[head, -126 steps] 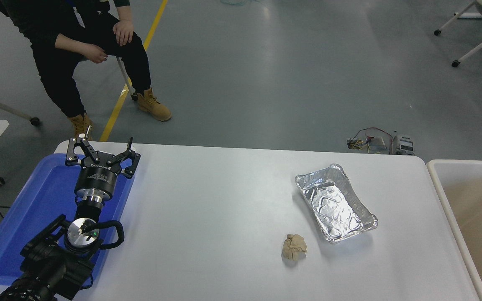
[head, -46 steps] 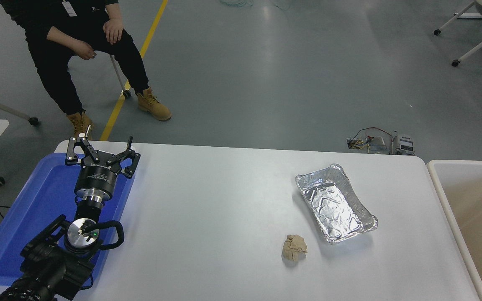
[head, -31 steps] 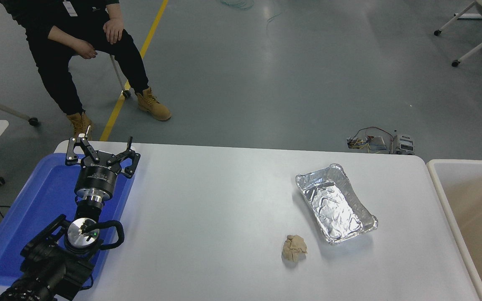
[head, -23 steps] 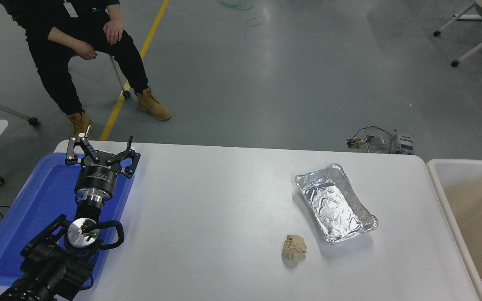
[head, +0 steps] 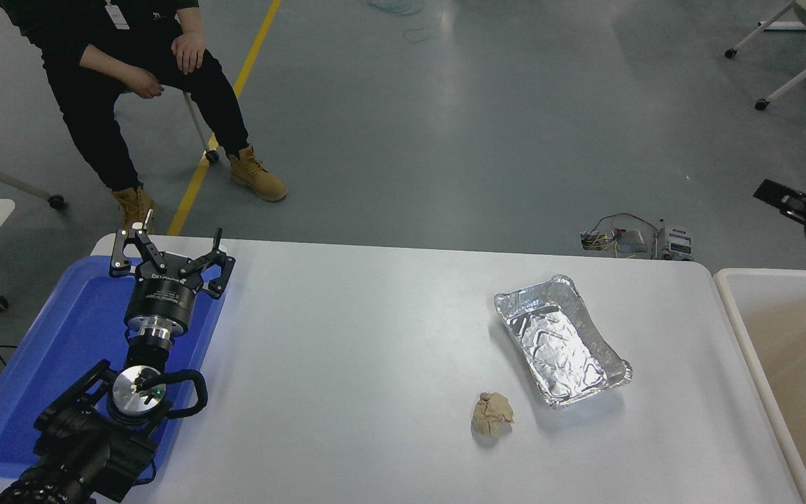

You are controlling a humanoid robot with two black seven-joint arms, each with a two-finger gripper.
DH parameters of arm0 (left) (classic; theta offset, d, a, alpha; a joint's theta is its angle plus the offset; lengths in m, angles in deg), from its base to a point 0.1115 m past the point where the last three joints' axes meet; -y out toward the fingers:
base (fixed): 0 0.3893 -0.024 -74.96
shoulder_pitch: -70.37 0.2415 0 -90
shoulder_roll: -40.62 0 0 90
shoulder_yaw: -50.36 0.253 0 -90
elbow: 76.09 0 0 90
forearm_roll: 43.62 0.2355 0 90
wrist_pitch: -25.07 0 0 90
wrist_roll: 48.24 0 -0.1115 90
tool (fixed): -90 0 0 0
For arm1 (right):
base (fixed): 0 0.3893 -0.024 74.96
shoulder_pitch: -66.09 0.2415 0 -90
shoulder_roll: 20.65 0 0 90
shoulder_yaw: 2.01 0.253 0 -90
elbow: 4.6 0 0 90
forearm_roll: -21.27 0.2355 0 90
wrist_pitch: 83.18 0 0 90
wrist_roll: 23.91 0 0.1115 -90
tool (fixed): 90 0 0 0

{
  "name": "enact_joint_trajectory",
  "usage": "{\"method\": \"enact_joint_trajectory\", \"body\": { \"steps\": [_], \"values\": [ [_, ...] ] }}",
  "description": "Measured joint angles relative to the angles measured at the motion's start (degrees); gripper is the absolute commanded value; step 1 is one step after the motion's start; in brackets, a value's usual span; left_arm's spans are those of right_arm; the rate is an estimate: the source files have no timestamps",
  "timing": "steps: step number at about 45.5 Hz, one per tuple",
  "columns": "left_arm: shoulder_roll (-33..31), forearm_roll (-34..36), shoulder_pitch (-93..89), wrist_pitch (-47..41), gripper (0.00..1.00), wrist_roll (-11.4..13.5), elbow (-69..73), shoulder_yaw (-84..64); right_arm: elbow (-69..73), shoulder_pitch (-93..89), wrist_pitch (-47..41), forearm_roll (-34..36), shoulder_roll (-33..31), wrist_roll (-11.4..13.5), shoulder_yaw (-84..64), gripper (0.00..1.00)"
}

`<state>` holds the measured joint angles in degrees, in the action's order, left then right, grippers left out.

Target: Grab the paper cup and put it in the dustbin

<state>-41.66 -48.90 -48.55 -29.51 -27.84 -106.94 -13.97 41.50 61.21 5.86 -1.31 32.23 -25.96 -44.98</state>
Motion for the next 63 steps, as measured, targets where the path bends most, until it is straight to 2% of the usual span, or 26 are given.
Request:
{"method": "enact_joint_trajectory", "body": {
  "steps": [5,18,39,51,63],
  "values": [
    [0.0,0.0,0.0,0.0,1.00,0.0,0.0,0.0,3.2,4.6,-3.1,0.0,1.1,0.0,-1.3,1.00],
    [0.0,0.0,0.0,0.0,1.00,0.0,0.0,0.0,15.2,18.9,-18.2,0.0,2.9,0.1,-7.8,1.00],
    [0.0,0.0,0.0,0.0,1.00,0.0,0.0,0.0,29.3,34.2,-33.4,0.0,7.6,0.2,-17.3,1.00],
    [0.0,0.0,0.0,0.0,1.00,0.0,0.0,0.0,31.8,36.7,-37.3,0.3,11.3,0.2,-18.8,1.00],
    [0.0,0.0,0.0,0.0,1.00,0.0,0.0,0.0,32.4,36.6,-38.4,3.5,13.4,0.6,-19.3,1.00]
  ]
}}
